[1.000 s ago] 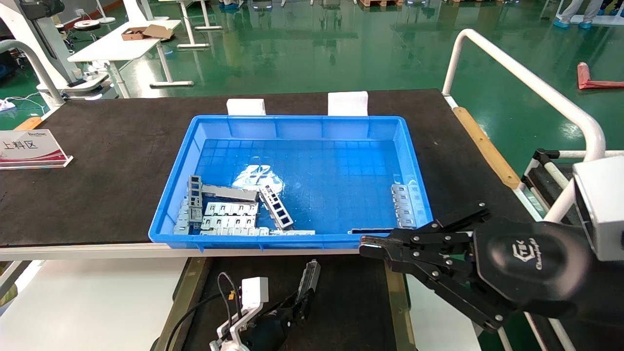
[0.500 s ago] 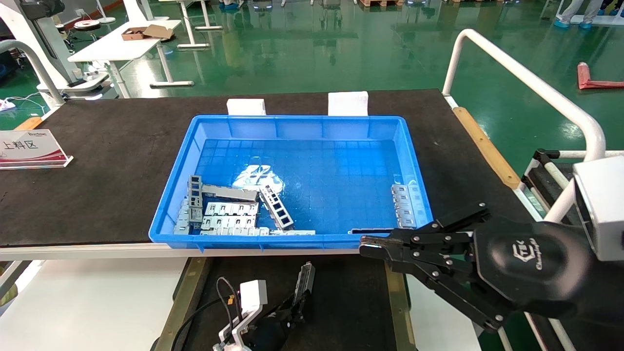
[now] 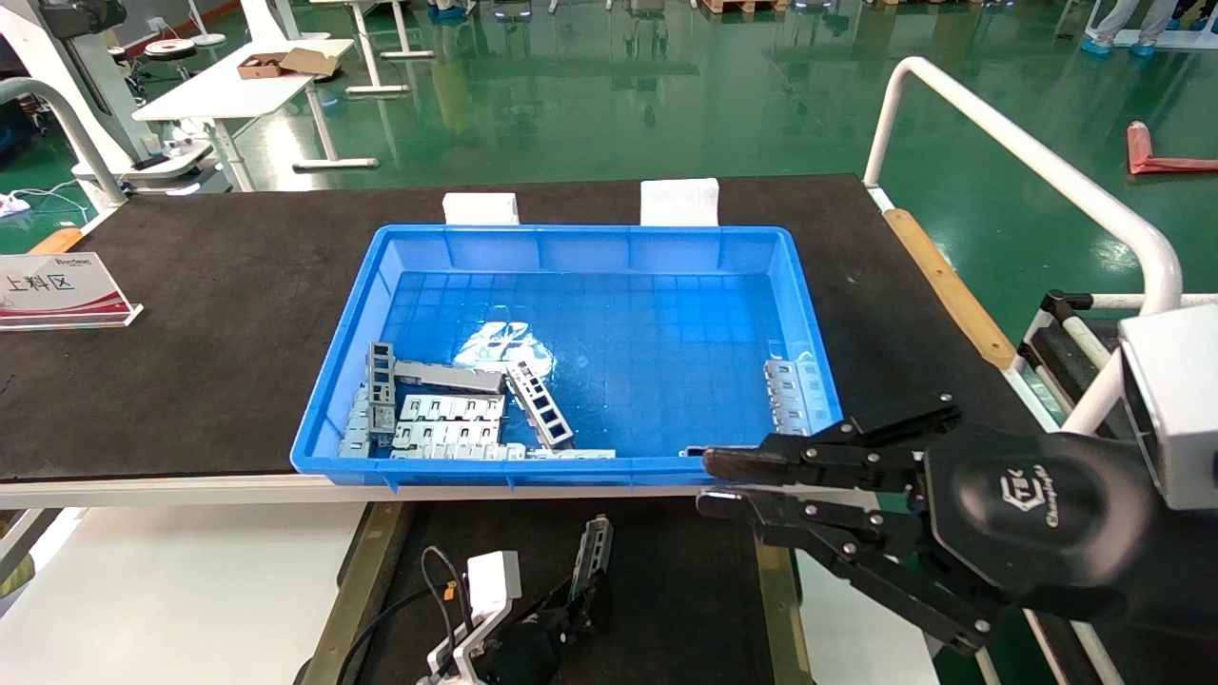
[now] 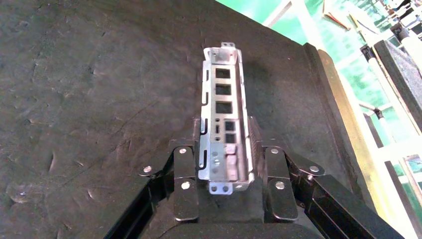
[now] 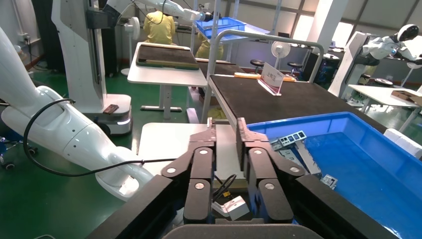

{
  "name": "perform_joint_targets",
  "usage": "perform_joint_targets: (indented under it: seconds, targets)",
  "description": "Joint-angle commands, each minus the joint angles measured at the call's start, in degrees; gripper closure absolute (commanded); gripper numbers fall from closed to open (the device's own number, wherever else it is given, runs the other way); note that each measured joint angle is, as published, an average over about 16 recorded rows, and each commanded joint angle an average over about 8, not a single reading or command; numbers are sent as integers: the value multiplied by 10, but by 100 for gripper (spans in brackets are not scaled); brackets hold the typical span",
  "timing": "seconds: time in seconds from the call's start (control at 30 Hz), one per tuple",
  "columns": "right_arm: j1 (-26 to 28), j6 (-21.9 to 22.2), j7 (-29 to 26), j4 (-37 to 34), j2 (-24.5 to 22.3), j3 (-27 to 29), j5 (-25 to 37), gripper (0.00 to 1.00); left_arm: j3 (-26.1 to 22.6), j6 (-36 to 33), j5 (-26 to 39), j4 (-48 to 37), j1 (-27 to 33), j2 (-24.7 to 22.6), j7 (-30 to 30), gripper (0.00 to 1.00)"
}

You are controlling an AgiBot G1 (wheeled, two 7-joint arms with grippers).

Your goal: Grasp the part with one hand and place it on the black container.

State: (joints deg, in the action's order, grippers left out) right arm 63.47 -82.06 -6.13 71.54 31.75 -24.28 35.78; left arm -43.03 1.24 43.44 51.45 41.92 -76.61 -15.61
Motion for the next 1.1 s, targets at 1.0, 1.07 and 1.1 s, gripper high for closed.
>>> perform_joint_targets:
  seconds: [1.0,1.07,1.1]
  targets:
    - [0,0,0,0,0,0,0,0,-9,-170,55,136,-34,151,52,0]
    - [0,0,0,0,0,0,0,0,-12,-194,54,148,-32,171,50,0]
    - [0,0,0,0,0,0,0,0,-12,-206,53,153,-31,180,48,0]
